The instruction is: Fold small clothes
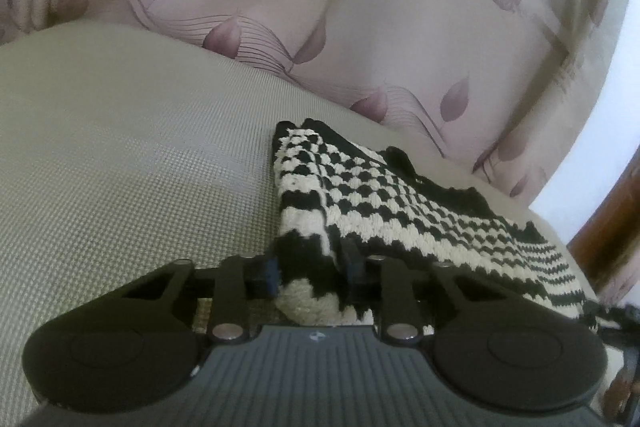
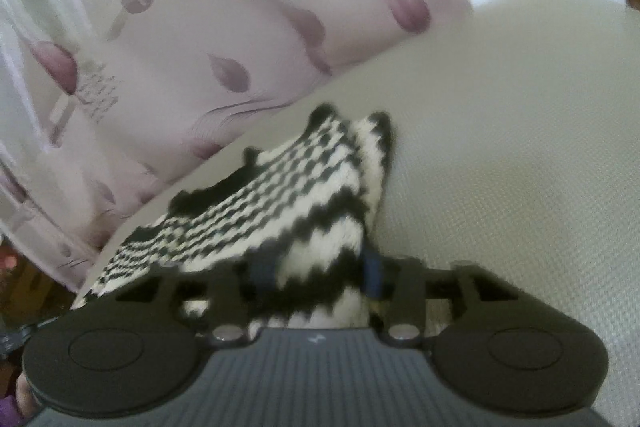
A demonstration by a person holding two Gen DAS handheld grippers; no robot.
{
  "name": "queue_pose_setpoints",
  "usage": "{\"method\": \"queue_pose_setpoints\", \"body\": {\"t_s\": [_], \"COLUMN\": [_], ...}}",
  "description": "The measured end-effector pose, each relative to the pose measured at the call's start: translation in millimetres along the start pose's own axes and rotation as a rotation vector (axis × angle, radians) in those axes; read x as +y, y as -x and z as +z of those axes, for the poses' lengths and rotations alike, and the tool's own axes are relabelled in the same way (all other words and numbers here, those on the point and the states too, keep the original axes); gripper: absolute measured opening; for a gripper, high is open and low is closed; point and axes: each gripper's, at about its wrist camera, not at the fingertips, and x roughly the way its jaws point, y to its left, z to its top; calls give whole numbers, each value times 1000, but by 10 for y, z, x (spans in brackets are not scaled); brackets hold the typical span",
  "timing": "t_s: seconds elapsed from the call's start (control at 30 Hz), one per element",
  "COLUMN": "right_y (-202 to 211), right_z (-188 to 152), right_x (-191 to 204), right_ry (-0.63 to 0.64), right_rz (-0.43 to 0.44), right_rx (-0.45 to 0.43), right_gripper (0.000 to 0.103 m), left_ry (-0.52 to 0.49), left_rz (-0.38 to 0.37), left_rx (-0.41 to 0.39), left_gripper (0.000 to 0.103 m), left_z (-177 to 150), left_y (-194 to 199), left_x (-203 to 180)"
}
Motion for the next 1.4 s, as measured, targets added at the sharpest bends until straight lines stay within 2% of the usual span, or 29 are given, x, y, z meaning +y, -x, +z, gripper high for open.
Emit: {"method": "queue_pose_setpoints", "body": {"t_s": [0.03,0.1,0.2,0.3,0.43,0.6,0.7,0.77,0.83,1.0,1.03,1.1,1.13,1.17,1.2,1.23,1.27,1.33,1.4], "right_y": [17,-29,-101,-66,101,338,495,636,792,888,853,814,809,823,855,917,983,1154,1296], "right_z": [-27,-53,-41,-35,-127,-222,-288,-329,-383,-499,-503,-492,-487,-488,-487,-498,-490,-452,-393], "right_x": [22,96,183,96,42,76,66,80,118,60,39,50,74,92,116,144,167,217,266], "right_ry": [17,54,99,49,27,5,-15,-45,-40,-44,-56,-51,-35,-33,-24,-3,11,13,4], "right_rz": [7,-28,-88,-58,-23,6,20,50,51,40,41,22,22,9,-11,-38,-67,-98,-54], "right_rx": [8,49,68,87,105,134,143,148,150,162,155,135,126,111,88,52,11,-91,-173], "right_gripper": [62,60,30,22,21,20,20,20,20,21,25,28,31,34,40,41,41,43,44], "left_ry": [7,12,14,63,85,32,67,17,19,-94,-132,-140,-141,-146,-139,-122,-102,-90,-110], "left_rz": [4,20,44,58,47,31,-7,-4,-16,5,20,21,18,27,48,65,75,91,79], "left_rx": [2,6,5,28,77,109,138,141,163,129,117,100,91,76,38,2,-34,-128,-163], "left_gripper": [22,19,16,15,14,14,14,14,13,14,15,18,30,49,61,82,91,93,94], "left_z": [-11,-12,-5,-8,-17,-20,-32,-45,-91,-235,-262,-299,-312,-318,-325,-321,-315,-285,-232], "left_y": [0,-28,10,94,231,463,566,690,776,792,768,756,763,778,823,878,942,1091,1131], "left_x": [11,-5,-49,1,24,-13,6,-45,-45,-163,-217,-260,-269,-282,-301,-301,-299,-352,-443]}}
